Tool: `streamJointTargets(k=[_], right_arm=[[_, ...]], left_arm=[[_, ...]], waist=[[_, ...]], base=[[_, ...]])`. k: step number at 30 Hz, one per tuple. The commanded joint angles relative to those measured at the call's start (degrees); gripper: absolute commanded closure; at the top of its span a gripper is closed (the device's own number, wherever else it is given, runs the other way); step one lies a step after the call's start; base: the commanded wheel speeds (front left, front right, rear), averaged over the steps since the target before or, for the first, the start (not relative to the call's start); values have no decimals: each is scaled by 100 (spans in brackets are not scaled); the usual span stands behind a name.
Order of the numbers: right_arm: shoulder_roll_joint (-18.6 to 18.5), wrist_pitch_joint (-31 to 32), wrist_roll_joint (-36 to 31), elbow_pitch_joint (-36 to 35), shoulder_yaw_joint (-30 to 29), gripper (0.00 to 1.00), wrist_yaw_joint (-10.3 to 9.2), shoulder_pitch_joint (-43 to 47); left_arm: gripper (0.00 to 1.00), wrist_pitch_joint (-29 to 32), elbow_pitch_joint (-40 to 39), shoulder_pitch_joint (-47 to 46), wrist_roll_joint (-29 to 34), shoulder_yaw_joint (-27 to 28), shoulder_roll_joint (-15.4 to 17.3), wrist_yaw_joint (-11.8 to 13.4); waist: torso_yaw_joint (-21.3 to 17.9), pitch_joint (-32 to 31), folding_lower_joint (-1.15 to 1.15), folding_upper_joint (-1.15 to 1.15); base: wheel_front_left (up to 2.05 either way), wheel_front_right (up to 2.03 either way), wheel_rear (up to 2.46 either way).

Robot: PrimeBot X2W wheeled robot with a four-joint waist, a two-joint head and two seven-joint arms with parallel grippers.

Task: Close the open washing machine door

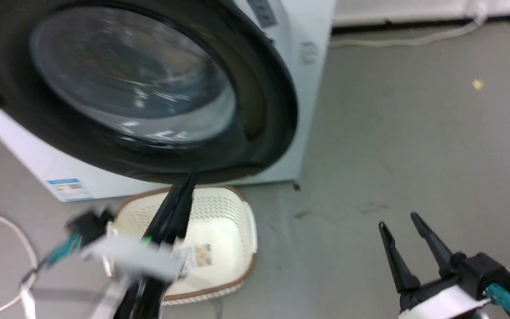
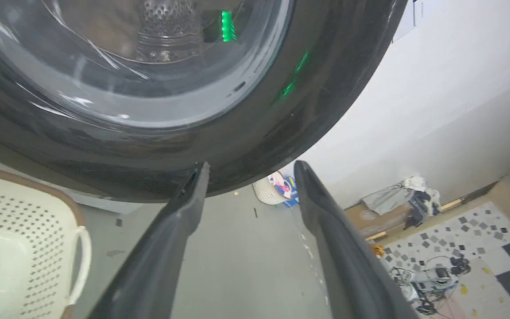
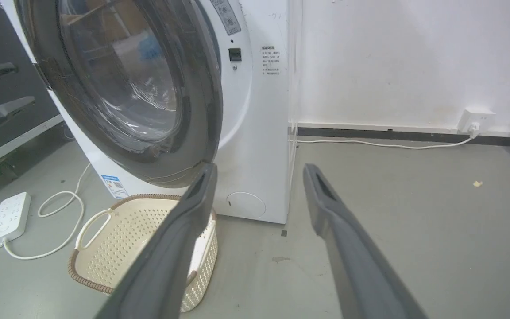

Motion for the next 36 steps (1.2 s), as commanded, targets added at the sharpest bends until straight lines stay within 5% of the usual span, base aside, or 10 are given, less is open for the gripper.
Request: streamJointTargets(k=[1,7,11,12,14,25,26,27,34,36], right_arm=[[-27,-26,-40,-51,-6,0,5,143],[-33,-26,-12,-104,-46,0,5,367],[1,-26,-25,-137,-2,0,5,486],[1,-26,-25,-137,-2,0,5,486],[38,-26,-47,-150,-5,0,5,582],[101,-26,-71,-123,36,0,5,689],[94,-26,-44,-108,63,30,5,681],[99,-26,121,-141,117,100,5,615],[-419,144,259,-361,403,100,5,24],[-963,447,476,-474,692,100,5,-638]], left_arm=[[0,-317,-63,410,521,-107,277,-24],[0,-504,-160,1036,2289,437,462,158],[0,-507,-730,1679,4383,1395,68,529],[0,-507,-730,1679,4383,1395,68,529],[0,-508,-1106,2159,5899,1656,-265,813],[0,-509,-1169,2511,6521,1899,-750,644],[0,-509,-1135,2506,6542,1911,-773,615],[0,-509,-1052,2478,6580,1918,-814,559],[0,-509,-1050,2221,6732,1876,-960,497],[0,-509,-1070,2013,6816,1792,-1063,489]], waist=[[443,-421,1,0],[821,-690,1,0],[1058,-803,1,0],[1058,-803,1,0],[1246,-883,1,0],[1619,-914,1,0],[1661,-896,1,0],[1748,-839,1,0],[2036,-378,1,0],[2242,22,1,0]], base=[[0,0,0],[0,0,0],[0,0,0],[0,0,0],[0,0,0],[0,0,0],[0,0,0],[0,0,0],[0,0,0],[0,0,0]])
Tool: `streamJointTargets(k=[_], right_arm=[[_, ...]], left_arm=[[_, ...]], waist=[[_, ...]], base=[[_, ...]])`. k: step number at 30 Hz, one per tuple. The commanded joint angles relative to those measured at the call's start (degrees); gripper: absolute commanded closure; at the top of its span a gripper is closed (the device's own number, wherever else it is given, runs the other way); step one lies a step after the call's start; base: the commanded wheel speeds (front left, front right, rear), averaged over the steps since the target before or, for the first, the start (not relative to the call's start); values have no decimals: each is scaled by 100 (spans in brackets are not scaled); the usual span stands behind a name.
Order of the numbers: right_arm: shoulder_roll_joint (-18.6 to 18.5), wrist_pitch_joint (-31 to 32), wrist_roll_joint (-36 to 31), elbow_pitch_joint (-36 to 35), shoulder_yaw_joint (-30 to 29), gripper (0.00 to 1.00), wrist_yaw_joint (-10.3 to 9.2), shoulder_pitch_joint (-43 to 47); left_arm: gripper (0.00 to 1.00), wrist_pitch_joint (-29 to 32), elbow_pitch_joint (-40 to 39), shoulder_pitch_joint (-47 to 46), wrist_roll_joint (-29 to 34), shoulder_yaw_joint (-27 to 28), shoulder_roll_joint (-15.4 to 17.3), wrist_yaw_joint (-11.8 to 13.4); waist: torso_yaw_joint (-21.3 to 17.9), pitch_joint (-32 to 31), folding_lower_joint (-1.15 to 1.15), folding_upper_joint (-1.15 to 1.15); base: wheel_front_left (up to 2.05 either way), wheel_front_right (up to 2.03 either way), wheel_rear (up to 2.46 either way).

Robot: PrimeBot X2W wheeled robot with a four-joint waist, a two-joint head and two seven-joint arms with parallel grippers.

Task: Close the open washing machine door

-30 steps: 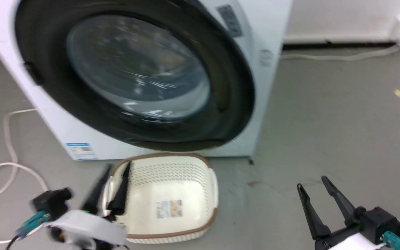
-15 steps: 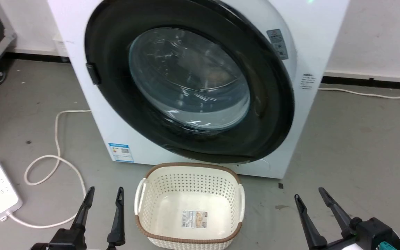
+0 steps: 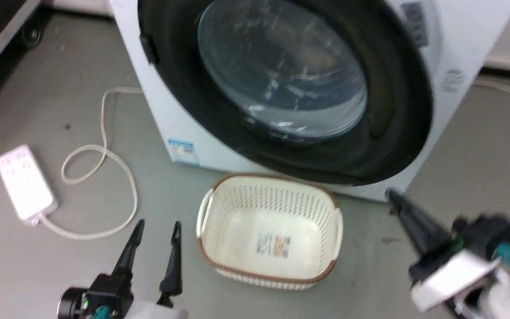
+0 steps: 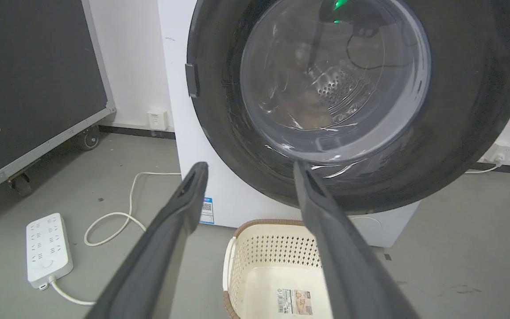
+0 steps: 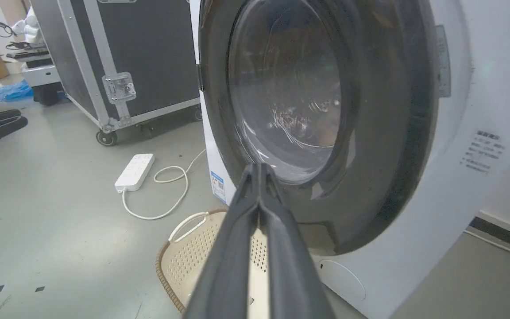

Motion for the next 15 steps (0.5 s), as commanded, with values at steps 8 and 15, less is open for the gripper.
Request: streamJointTargets(k=[8,15], right_arm=[[-905,468,822,382,296,100,5,-1456],[-1435,662,1387,1243,397,100,5,-2485]], left_arm=[[0,-30,-19,-403,51,-187,-114,32],[0,-30,-18,-580,-10,-335,-143,123]], waist=[[539,806,-1,0],[780,1085,-1,0]], base=[[0,0,0],[0,0,0]])
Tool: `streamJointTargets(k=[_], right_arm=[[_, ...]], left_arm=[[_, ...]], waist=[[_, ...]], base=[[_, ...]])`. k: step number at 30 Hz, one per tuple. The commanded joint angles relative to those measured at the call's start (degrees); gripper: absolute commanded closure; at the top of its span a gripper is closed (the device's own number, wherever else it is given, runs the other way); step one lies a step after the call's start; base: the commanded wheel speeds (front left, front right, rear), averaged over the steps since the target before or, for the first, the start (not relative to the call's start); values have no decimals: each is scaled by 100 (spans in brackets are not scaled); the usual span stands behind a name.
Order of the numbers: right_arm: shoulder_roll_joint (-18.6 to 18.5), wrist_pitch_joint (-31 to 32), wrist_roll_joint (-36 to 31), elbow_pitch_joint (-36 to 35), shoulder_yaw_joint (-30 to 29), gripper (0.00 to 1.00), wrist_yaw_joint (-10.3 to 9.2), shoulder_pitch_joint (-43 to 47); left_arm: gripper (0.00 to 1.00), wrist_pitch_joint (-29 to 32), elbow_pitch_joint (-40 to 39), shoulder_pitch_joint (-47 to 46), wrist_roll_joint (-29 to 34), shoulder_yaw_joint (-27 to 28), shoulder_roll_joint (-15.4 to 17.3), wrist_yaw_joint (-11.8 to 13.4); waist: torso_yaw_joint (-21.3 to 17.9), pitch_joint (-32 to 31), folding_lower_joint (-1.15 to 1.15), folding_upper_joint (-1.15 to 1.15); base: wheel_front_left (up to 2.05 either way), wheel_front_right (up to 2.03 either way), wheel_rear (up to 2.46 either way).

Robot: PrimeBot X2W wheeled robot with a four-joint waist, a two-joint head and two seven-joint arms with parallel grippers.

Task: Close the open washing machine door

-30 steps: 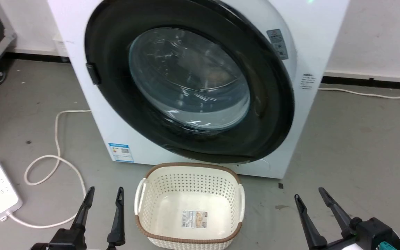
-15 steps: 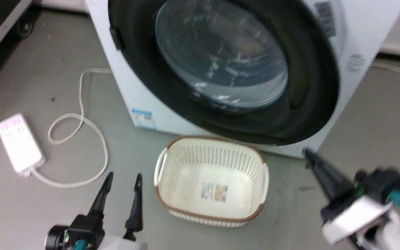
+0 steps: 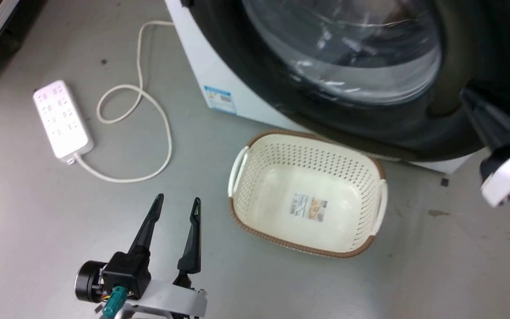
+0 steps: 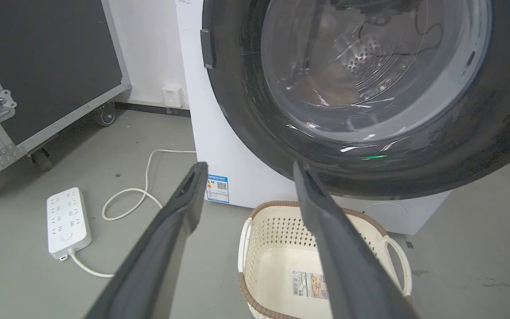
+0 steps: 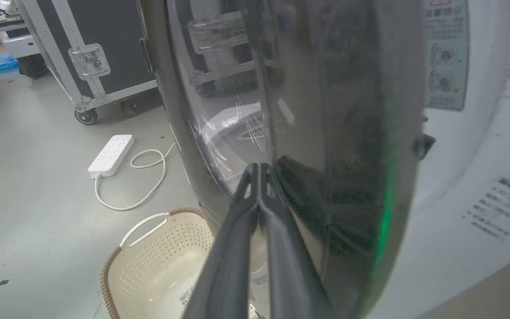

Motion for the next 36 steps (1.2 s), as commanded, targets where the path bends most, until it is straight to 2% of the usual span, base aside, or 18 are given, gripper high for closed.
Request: streamJointTargets(k=[1,8,16,24,25,26,27,30,32,36], right_arm=[[-49,7,63,77,2,100,-8,-149],[-211,200,246,964,-9,100,-8,-1062],[8,303,97,2085,-233,100,-8,-2012],[246,46,127,2580,-54,100,-8,-2131],[261,-42,120,2590,-9,93,-8,-2085],[299,-125,139,2584,39,22,-8,-2010],[342,-227,150,2558,89,0,-8,-1918],[451,-484,217,2382,243,0,-8,-1556],[391,-724,23,2203,409,0,-8,-1268],[478,-1050,-59,1818,106,0,-8,-549]], left_arm=[[0,-30,-16,-82,-15,-17,-8,31],[0,-30,-52,-183,-124,-137,-11,152],[0,-30,-38,-284,-182,-229,-12,239],[0,-30,29,-278,-168,-202,-12,242],[0,-30,46,-273,-162,-193,-12,228],[0,-30,61,-263,-158,-176,-12,215],[0,-30,77,-244,-154,-147,-12,207],[0,-30,131,-162,-108,-60,-12,141],[0,-30,182,-104,-79,4,-12,86],[0,-30,258,46,-57,171,-12,-2]], waist=[[85,92,-1,0],[164,253,-1,0],[200,330,-1,0],[99,129,-1,0],[77,60,-1,0],[46,-18,-1,0],[2,-112,-1,0],[-154,-378,-1,0],[-269,-591,-1,0],[-555,-988,-1,0]], base=[[0,0,0],[0,0,0],[0,0,0],[0,0,0],[0,0,0],[0,0,0],[0,0,0],[0,0,0],[0,0,0],[0,0,0]])
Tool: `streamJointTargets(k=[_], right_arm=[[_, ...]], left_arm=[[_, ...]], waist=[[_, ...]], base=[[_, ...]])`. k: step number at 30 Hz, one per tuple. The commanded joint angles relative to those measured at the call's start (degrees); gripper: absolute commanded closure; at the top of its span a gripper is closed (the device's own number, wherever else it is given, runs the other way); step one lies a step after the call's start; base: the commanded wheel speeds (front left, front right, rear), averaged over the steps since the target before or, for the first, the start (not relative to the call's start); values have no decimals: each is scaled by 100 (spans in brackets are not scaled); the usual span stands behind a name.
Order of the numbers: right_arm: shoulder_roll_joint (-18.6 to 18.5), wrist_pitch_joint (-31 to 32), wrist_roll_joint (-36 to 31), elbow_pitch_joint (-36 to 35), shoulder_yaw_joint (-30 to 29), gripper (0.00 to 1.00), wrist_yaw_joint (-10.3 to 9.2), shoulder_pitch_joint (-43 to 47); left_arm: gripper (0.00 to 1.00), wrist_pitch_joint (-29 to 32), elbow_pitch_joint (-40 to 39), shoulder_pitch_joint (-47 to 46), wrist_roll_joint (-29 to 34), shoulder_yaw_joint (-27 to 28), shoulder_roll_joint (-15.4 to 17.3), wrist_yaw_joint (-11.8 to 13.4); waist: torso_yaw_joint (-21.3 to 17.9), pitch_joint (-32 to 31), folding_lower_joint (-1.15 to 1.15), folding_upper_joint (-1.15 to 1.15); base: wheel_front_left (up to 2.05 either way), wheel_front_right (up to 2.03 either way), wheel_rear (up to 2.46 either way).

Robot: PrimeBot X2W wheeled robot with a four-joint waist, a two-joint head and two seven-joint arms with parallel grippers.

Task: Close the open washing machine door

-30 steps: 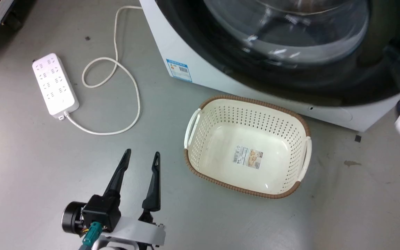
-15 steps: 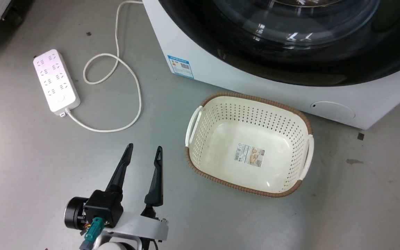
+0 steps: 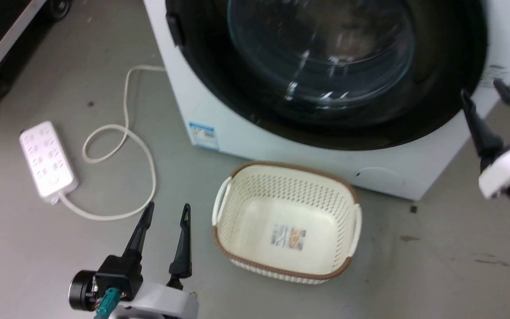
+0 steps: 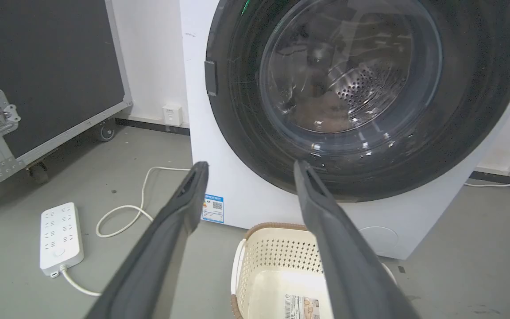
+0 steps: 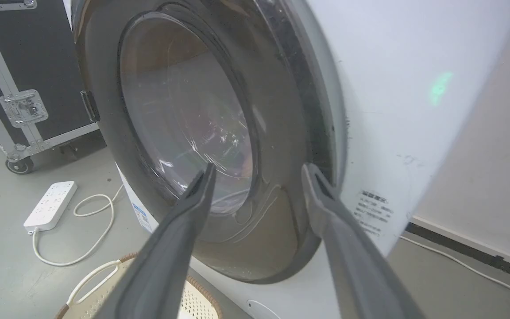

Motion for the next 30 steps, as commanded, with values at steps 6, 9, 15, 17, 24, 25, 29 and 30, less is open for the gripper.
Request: streamJointTargets(k=[6,9,15,17,24,25,29,30], right_arm=[[500,-142,-514,-960,-881,0,-4,1413],[937,-151,-999,-1530,-1439,0,-4,2120],[1938,-154,-1922,-2434,-2163,0,-4,3416],[2149,-154,-2127,-2615,-2205,0,-4,3752],[2522,-156,-2487,-2968,-2245,0,-4,4388],[2556,-156,-2519,-2990,-2253,0,-4,4427],[2647,-157,-2580,-2999,-2276,0,-4,4514],[2658,-157,-2586,-2984,-2273,0,-4,4525]], left_arm=[[0,-30,108,251,62,226,7,-130],[0,-30,150,349,64,307,8,-177],[0,-30,274,500,74,369,7,-247],[0,-30,297,534,87,367,6,-262],[0,-30,336,609,116,428,4,-254],[0,-30,332,619,124,435,4,-243],[0,-30,329,656,177,440,3,-228],[0,-30,329,662,186,426,3,-233]], waist=[[-696,-680,1,-1],[-879,-790,1,-1],[-1069,-979,1,-1],[-1105,-994,1,-1],[-1147,-1033,1,-1],[-1143,-1037,1,-1],[-1119,-1048,1,-1],[-1112,-1050,1,-1]], base=[[0,0,0],[0,0,0],[0,0,0],[0,0,0],[0,0,0],[0,0,0],[0,0,0],[0,0,0]])
